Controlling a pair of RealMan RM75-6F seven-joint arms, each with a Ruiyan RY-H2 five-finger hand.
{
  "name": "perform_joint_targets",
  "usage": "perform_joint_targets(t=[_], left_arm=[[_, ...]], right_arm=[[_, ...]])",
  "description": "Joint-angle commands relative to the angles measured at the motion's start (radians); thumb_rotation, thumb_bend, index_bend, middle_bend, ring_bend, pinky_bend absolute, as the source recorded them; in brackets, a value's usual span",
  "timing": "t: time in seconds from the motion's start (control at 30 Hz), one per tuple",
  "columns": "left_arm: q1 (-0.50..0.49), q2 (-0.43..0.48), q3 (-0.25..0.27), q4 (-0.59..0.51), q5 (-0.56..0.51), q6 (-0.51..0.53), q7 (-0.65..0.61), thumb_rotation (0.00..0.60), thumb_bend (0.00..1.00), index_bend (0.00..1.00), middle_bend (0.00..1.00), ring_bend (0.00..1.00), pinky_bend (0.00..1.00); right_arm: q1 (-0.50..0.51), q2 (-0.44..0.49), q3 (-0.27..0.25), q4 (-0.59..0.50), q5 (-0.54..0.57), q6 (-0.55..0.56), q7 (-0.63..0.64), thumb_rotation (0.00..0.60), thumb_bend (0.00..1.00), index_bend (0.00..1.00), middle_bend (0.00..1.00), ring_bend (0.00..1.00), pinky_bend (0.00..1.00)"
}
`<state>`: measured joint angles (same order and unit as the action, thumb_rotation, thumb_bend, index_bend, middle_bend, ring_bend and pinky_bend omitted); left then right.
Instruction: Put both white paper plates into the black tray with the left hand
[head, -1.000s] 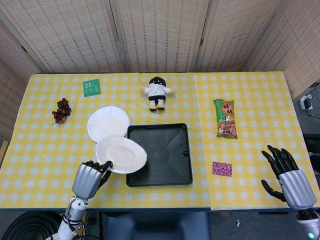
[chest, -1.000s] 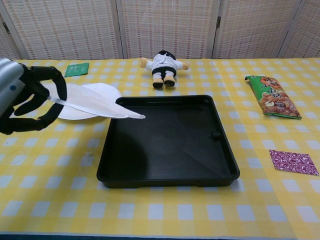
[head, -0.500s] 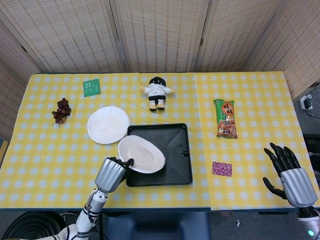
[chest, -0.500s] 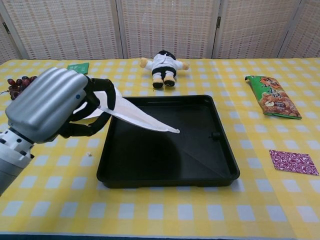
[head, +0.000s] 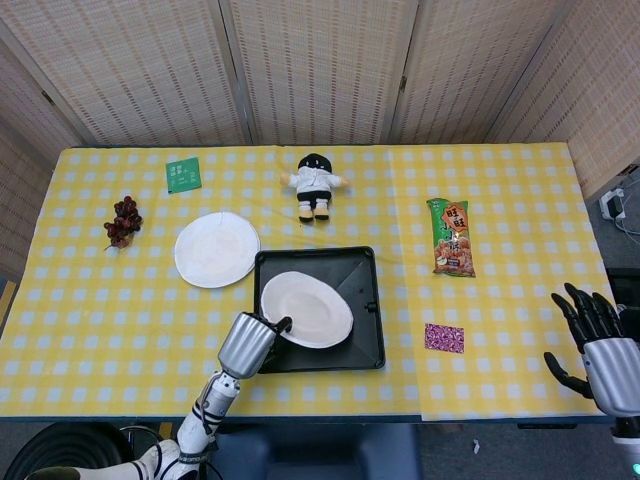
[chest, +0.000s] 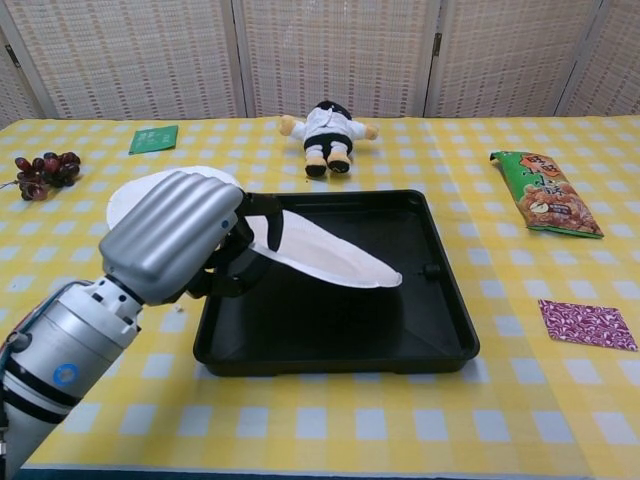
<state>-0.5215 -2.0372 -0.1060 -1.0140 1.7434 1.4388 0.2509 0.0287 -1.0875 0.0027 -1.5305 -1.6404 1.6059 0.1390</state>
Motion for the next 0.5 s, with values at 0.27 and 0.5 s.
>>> perform_joint_targets(t=[0.27,0.5], left_arm=[[-0.045,-0.092,0.007,0.113,-0.033,-0.053,-0.051,0.6,0.54,0.61,1.0,1.0,1.0],[-0.054,-0.097,0.003,0.097,-0.07,-0.09,-0.037,0.6,0.3,0.31,1.0,1.0,1.0]], right_arm=[[-0.023,0.012,0.004,0.014,0.019,0.019,0.022,0.6,0.37,0.0,0.0,0.0,0.0],[-0.028,0.016,0.008,0.022,0.024,0.021,0.035,0.6,0.37,0.0,0.0,0.0,0.0]])
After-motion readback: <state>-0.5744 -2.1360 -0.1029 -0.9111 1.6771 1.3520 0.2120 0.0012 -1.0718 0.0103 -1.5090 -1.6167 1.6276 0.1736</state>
